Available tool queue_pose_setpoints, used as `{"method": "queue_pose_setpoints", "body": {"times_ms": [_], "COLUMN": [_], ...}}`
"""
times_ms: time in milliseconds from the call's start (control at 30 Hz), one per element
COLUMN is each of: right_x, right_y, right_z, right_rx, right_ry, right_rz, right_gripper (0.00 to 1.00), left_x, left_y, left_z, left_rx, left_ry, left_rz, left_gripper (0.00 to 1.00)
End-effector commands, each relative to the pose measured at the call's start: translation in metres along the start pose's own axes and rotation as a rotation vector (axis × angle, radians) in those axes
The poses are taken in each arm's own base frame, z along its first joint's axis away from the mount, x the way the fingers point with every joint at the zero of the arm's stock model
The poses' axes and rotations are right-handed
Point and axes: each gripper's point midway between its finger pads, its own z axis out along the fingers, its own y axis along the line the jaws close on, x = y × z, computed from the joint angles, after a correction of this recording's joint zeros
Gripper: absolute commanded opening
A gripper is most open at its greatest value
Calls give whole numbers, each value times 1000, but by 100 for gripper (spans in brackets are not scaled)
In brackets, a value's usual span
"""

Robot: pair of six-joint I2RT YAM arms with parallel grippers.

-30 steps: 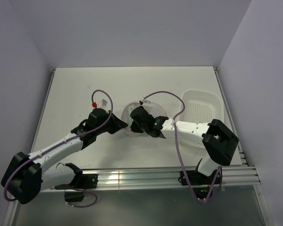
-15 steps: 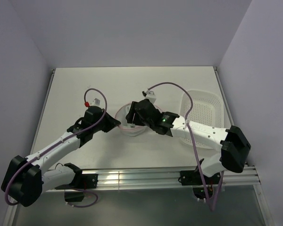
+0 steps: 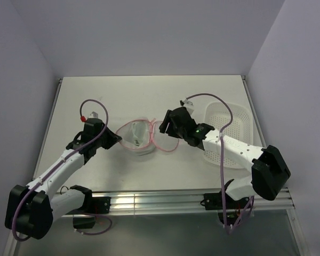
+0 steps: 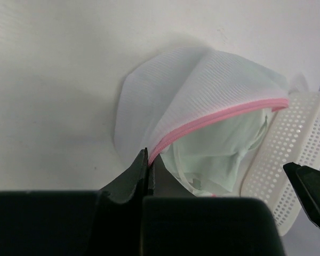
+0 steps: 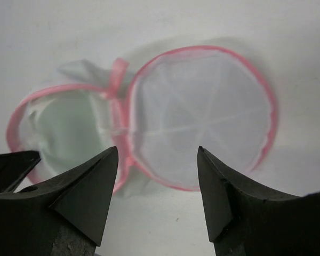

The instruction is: Place the bra in the laundry bag and zip it closed

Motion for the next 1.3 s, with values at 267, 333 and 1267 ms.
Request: {"method": "queue_pose_setpoints", "body": {"times_ms": [267,333,1267], "right_x": [-43,-36,-68], "right_y": [-35,-40,-33], "right_z": [47,65,56], "right_rx": [-18,-49,-176], "right_ry": [-34,27,-38], "right_rz": [65,80,99], "right_gripper": [71,71,73], "left_x": [-61,-61,-63], "left_y": [-7,-6,-85], "left_z": [3,7,-58], "left_rx": [-32,-42,-93], "left_ry": [-80,-72,-293], "left_rz": [30,39,460], "left_gripper": [0,0,71]}}
